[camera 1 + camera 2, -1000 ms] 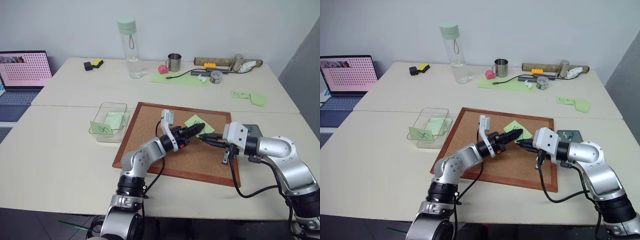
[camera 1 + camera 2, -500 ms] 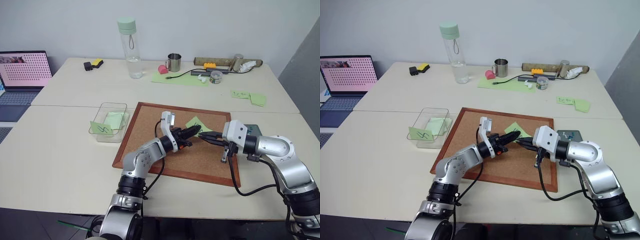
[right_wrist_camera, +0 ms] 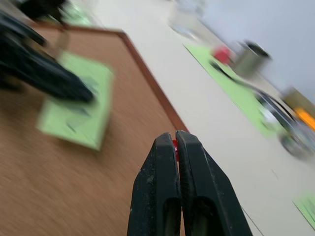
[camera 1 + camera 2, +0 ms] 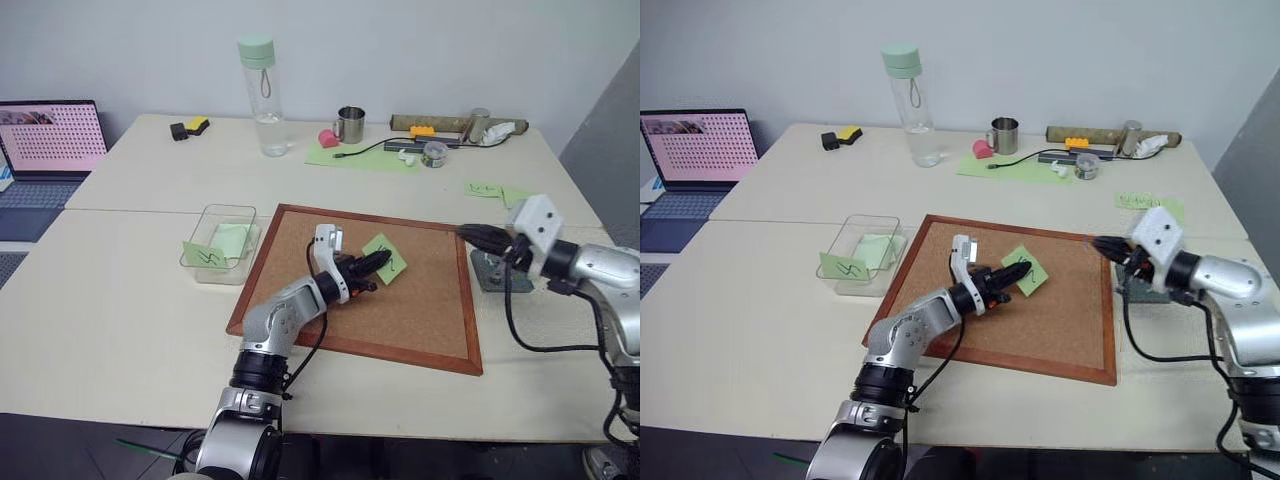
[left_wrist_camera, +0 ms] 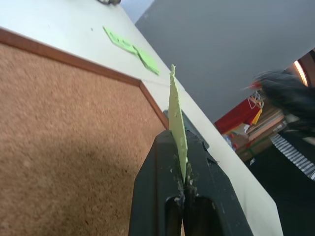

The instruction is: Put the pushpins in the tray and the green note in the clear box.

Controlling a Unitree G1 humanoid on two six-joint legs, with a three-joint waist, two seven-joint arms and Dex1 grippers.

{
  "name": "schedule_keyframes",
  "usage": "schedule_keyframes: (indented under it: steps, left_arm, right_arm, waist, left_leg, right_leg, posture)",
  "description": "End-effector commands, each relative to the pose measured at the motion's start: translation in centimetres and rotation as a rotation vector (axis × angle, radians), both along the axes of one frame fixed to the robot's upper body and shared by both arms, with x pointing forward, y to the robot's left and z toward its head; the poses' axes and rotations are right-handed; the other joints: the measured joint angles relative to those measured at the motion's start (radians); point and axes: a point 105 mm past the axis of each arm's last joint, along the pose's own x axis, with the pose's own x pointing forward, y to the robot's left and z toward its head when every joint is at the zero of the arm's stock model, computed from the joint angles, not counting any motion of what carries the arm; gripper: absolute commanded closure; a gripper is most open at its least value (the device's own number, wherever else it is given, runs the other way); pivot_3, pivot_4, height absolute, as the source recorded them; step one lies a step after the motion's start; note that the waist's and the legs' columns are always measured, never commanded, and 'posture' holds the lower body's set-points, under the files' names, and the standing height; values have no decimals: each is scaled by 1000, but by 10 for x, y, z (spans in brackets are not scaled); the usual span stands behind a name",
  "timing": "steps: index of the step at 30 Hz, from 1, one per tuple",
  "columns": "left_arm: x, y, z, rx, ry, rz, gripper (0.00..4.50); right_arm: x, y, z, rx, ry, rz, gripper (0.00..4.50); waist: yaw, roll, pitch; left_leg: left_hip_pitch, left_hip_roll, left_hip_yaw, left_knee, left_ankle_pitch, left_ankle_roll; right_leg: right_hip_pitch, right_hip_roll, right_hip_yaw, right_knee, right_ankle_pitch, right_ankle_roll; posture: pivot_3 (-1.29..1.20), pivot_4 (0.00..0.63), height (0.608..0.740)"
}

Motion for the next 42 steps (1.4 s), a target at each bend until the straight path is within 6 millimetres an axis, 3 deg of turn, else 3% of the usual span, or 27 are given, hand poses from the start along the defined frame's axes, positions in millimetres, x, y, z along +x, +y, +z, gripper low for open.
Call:
schedule_keyframes:
  steps: [1, 8, 19, 26, 27, 32, 35, 37, 42]
  left_arm:
    - [0, 7, 29, -27, -92, 11, 4495]
    - [0, 8, 26, 3, -100, 17, 4495]
    - [-2, 6, 28, -12, -97, 19, 4500]
    - [-2, 10, 44, -27, -142, 41, 4500]
    - [-1, 15, 50, -19, -165, 62, 4500]
    - [12, 57, 60, 87, -200, 307, 4500]
    - [12, 94, 74, 227, -300, 514, 4500]
    - [11, 108, 84, 242, -341, 600, 4500]
    - [8, 168, 97, 409, -413, 873, 4500]
  right_arm:
    - [2, -39, -19, -41, 64, -181, 4500]
    - [18, -64, -39, 34, 88, -378, 4500]
    - [20, -62, -44, 91, 127, -394, 2217]
    - [16, -44, -19, 64, 45, -270, 586]
    - [12, -35, -13, 47, 33, -202, 373]
    - [-18, 32, 23, 115, 11, 184, 373]
    - [-34, 74, 51, 163, 5, 384, 373]
    - [-37, 83, 59, 183, 10, 422, 373]
    - [-37, 97, 74, 265, 27, 484, 373]
  waist:
    - [-1, 0, 0]
    - [-4, 1, 0]
    - [-1, 1, 0]
    - [-3, 1, 0]
    - [-3, 1, 0]
    - [-12, 1, 1]
    - [-22, 1, 1]
    - [-22, 1, 1]
    - [0, -1, 2]
  left_leg:
    - [0, 0, 0, 0, 0, 0]
    - [1, 0, 1, 0, 0, 0]
    - [0, 0, 2, 0, 0, 0]
    - [0, 0, 1, 0, 0, 0]
    - [0, 0, 2, 0, 0, 0]
    - [0, 0, 1, 0, 0, 0]
    - [0, 1, 1, 0, 0, 0]
    - [1, 1, 1, 0, 0, 0]
    - [-1, 0, -1, 1, 0, 0]
  right_leg:
    - [0, 0, 0, 0, 0, 0]
    - [0, 0, 1, 1, 0, 0]
    - [0, 0, 1, 1, 0, 0]
    - [0, 0, 1, 1, 0, 0]
    - [0, 0, 1, 1, 0, 0]
    - [0, 1, 1, 1, 0, 0]
    - [0, 1, 1, 1, 0, 0]
    - [0, 1, 1, 1, 0, 0]
    - [0, 0, 0, -1, 1, 1]
  posture:
    - [0, 150, 740]
    - [0, 150, 740]
    - [0, 150, 740]
    - [0, 150, 740]
    - [0, 150, 740]
    - [0, 150, 740]
    - [0, 150, 740]
    - [0, 150, 740]
    - [0, 150, 740]
